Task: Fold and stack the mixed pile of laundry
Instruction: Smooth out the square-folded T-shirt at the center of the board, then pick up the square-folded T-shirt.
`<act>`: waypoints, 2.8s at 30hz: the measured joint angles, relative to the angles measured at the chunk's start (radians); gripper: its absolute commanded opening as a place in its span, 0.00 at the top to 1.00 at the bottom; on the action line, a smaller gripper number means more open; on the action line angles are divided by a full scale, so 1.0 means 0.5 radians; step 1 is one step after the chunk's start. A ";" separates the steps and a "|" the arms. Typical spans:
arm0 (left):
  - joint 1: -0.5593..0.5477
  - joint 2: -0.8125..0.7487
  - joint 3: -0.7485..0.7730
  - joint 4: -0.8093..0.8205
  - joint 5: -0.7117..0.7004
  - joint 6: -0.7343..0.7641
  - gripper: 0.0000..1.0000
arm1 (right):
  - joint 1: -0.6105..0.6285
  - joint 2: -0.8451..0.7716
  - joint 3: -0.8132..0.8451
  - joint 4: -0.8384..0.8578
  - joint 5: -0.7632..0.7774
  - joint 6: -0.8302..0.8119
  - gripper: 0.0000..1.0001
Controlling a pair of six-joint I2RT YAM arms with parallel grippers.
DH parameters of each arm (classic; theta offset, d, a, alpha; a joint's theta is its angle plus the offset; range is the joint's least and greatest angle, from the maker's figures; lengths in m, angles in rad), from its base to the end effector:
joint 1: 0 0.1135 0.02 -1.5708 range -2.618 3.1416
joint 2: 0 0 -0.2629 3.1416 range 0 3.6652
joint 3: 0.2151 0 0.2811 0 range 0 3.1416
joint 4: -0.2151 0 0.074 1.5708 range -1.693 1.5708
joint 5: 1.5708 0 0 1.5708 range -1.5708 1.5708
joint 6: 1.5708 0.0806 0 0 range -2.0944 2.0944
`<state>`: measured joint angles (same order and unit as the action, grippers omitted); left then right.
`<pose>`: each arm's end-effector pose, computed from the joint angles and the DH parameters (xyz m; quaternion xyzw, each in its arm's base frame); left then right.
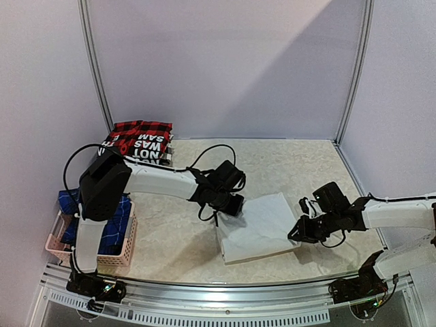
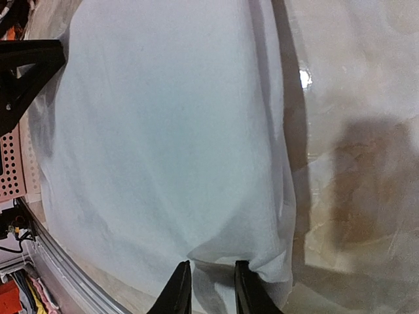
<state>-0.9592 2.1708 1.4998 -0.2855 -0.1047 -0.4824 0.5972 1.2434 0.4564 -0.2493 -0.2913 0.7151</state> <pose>0.2995 -0.4125 0.0807 0.2094 0.9287 -0.1618 0.2597 0.1928 0.1591 0.0802 0.0180 0.9549 0.2703 0.1216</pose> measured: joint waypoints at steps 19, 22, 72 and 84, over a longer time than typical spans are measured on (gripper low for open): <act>0.004 -0.891 -0.661 0.000 -0.337 -0.066 0.00 | 0.040 -0.213 0.278 -0.420 0.240 -0.080 0.29; 0.005 -0.891 -0.788 0.027 -0.329 -0.131 0.01 | 0.040 -0.287 0.330 -0.464 0.282 -0.087 0.16; -0.009 -0.381 -0.999 1.028 0.138 -0.840 1.00 | 0.040 -0.867 0.038 -0.323 0.665 0.035 0.01; -0.003 -0.629 -0.902 0.732 0.124 -0.488 1.00 | 0.040 -0.990 -0.052 -0.294 0.784 0.096 0.01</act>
<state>-0.9607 1.8565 1.0489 0.0803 -0.0429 -0.7261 0.6170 0.7483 0.4305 -0.3962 0.1009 0.7631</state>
